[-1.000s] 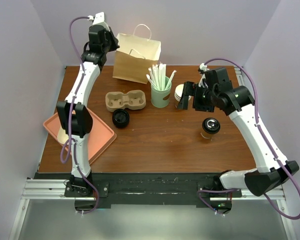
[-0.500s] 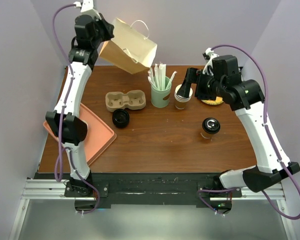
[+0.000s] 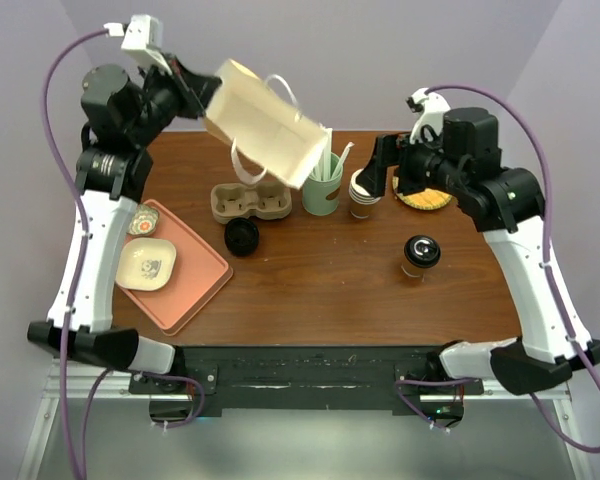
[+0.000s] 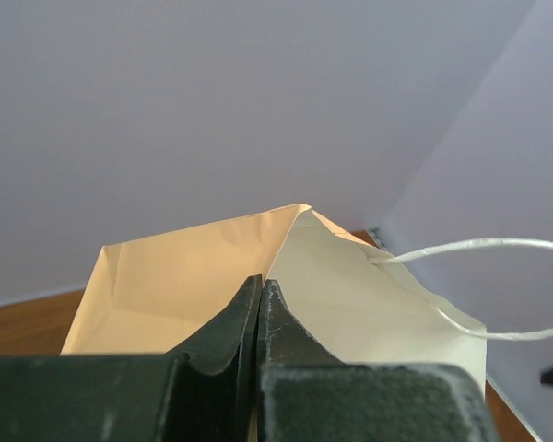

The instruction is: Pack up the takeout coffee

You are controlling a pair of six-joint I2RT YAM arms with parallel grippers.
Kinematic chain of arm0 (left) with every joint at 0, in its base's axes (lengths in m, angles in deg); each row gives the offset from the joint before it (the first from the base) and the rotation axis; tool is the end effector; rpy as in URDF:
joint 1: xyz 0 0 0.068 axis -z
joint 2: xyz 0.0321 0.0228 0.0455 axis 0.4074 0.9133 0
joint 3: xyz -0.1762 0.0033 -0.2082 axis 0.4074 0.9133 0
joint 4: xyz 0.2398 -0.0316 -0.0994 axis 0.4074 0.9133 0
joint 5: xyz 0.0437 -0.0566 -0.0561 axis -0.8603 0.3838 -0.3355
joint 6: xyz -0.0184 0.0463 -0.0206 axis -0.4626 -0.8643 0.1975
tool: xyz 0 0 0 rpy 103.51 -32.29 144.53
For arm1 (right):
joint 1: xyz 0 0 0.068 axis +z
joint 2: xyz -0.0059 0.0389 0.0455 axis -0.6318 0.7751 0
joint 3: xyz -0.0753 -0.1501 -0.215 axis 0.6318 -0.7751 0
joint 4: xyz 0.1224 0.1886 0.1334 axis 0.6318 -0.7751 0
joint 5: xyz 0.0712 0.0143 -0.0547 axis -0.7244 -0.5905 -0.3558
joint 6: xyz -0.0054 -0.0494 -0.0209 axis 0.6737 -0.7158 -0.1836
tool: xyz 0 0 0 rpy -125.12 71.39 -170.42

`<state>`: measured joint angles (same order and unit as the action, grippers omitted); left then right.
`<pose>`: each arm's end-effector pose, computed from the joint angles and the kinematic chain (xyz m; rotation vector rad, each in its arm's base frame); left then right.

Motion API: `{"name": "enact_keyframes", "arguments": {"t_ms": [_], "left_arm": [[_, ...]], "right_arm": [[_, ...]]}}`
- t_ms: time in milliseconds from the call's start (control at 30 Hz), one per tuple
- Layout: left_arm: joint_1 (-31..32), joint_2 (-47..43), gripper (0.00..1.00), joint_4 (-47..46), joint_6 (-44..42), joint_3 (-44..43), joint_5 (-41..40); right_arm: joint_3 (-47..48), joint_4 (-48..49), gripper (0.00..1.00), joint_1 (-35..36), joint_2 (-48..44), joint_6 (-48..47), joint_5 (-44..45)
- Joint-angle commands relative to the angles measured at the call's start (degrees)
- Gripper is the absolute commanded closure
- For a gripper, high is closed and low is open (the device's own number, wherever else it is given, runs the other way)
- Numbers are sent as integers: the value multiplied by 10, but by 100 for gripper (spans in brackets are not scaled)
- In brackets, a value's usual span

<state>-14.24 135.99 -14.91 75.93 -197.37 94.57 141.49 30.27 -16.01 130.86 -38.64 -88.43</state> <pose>0.2918 -0.0607 0.5430 0.0705 1.5072 -0.6740 0.2177 0.0998 0.4890 -0.2620 2.0916 0.5789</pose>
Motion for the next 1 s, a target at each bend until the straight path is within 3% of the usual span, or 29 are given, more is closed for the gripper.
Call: {"name": "enact_keyframes", "arguments": {"t_ms": [0, 167, 267, 400, 600, 733, 833, 867, 967], "left_arm": [[30, -66, 100, 33, -19, 80, 116], [105, -93, 100, 192, -57, 88, 133], [137, -104, 100, 230, -56, 123, 143], [174, -119, 100, 215, -62, 192, 118], [209, -76, 99, 171, -80, 247, 148], [227, -35, 92, 171, -120, 243, 183], [235, -11, 82, 164, -144, 214, 181], [236, -10, 64, 158, -145, 206, 174], [235, -9, 30, 145, -135, 180, 122]], "right_arm": [[5, 51, 3, -2, -64, -49, -2], [-72, 96, 5, -2, -168, -20, 6], [-113, 105, 5, -2, -222, 0, 6], [-130, 60, 5, -2, -239, 25, 11], [-101, -55, 5, -1, -182, 65, 15], [-111, -89, 5, -1, -161, 94, 14], [-138, -76, 6, -2, -158, 102, 4], [-141, -73, 6, -1, -158, 102, 5], [-122, -69, 7, -1, -140, 96, 4]]}}
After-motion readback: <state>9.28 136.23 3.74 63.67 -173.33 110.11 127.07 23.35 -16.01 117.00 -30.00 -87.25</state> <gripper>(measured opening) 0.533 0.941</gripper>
